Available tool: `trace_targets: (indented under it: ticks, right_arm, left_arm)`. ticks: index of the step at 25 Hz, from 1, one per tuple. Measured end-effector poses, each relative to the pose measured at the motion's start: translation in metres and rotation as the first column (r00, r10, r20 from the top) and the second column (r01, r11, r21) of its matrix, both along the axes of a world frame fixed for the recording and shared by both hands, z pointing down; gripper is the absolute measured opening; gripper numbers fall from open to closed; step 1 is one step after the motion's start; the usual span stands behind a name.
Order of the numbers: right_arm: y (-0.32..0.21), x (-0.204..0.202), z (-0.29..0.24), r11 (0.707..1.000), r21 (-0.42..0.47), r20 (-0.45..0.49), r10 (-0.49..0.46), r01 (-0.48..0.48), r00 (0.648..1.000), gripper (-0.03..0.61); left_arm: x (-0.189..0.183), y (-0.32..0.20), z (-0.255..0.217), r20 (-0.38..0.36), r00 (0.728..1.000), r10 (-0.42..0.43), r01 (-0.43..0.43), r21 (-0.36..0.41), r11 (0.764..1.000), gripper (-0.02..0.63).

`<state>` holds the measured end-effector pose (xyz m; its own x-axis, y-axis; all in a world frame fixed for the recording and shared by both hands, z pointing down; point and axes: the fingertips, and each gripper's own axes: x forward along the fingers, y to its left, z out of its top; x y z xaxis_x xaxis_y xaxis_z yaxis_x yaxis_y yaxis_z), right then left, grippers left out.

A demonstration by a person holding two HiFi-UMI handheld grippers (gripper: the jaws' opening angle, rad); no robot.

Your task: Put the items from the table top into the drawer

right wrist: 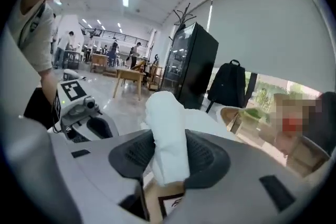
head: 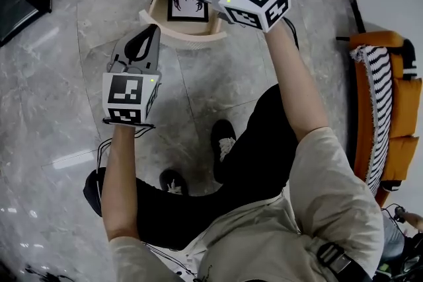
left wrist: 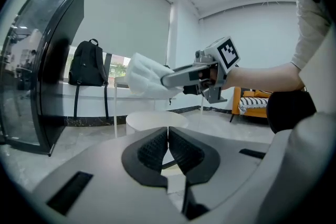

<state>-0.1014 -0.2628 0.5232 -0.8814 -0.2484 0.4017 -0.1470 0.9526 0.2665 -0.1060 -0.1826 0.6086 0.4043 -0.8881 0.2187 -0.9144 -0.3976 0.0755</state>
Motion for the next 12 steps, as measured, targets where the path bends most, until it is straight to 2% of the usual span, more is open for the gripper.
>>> trace_targets:
  ticks: [5, 8, 12]
  right_arm:
    - [-0.004, 0.001, 0.077, 0.990, -0.143, -0.121, -0.014, -0.004, 0.993, 0.190]
    - [-0.017, 0.015, 0.120, 0.971, -0.230, -0.168, 0.025, -0.064, 0.985, 0.190]
    - [-0.033, 0.041, 0.175, 0.948, -0.275, -0.285, 0.079, -0.160, 0.955, 0.190]
  left_arm:
    - [-0.006, 0.006, 0.007, 0.011, 1.000, 0.000, 0.001, -0.020, 1.000, 0.023]
    - [-0.006, 0.007, 0.005, 0.011, 1.000, -0.006, 0.006, -0.017, 1.000, 0.023]
    - [-0.005, 0.002, 0.001, -0.016, 1.000, -0.021, 0.021, -0.013, 1.000, 0.023]
